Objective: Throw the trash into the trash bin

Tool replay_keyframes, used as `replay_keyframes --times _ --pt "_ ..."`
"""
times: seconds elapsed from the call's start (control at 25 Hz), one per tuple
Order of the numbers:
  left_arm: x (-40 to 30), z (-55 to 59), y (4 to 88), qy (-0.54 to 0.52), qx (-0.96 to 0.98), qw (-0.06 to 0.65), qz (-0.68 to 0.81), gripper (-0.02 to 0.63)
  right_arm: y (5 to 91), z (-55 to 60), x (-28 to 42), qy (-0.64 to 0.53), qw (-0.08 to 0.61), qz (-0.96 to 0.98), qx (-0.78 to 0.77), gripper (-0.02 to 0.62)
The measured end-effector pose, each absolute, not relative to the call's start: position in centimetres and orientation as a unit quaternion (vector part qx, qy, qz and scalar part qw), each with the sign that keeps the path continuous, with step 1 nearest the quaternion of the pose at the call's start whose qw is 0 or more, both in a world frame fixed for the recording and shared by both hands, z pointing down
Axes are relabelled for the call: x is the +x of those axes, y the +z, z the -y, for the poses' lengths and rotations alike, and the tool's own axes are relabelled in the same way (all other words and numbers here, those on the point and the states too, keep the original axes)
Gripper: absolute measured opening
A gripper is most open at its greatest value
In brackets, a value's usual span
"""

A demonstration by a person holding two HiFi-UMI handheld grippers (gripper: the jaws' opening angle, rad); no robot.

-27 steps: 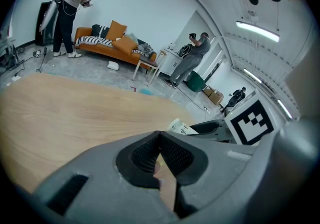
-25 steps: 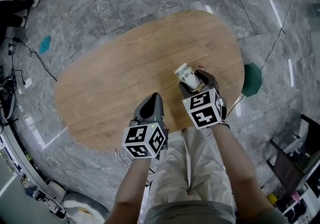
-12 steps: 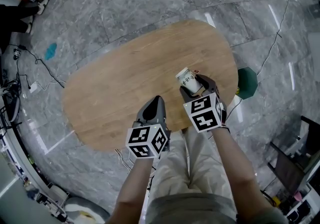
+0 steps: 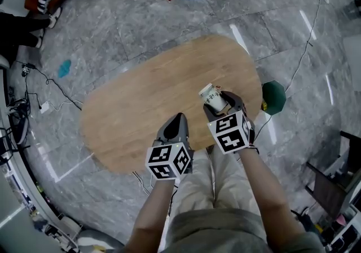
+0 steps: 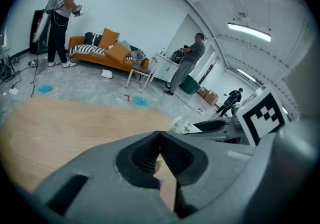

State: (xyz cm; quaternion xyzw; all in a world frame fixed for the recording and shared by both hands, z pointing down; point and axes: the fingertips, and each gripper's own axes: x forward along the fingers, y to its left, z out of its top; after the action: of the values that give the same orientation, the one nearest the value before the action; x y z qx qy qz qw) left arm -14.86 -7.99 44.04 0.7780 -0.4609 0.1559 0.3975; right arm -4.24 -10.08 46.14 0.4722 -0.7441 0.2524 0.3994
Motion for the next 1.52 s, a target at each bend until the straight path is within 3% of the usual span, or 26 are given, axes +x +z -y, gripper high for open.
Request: replay_keyframes --times 1.52 --pt "-9.1 6.9 29.7 0.168 0.865 0.316 0.352 0.0 29.7 5.2 -0.6 0.21 0.362 0.722 0.551 0.255"
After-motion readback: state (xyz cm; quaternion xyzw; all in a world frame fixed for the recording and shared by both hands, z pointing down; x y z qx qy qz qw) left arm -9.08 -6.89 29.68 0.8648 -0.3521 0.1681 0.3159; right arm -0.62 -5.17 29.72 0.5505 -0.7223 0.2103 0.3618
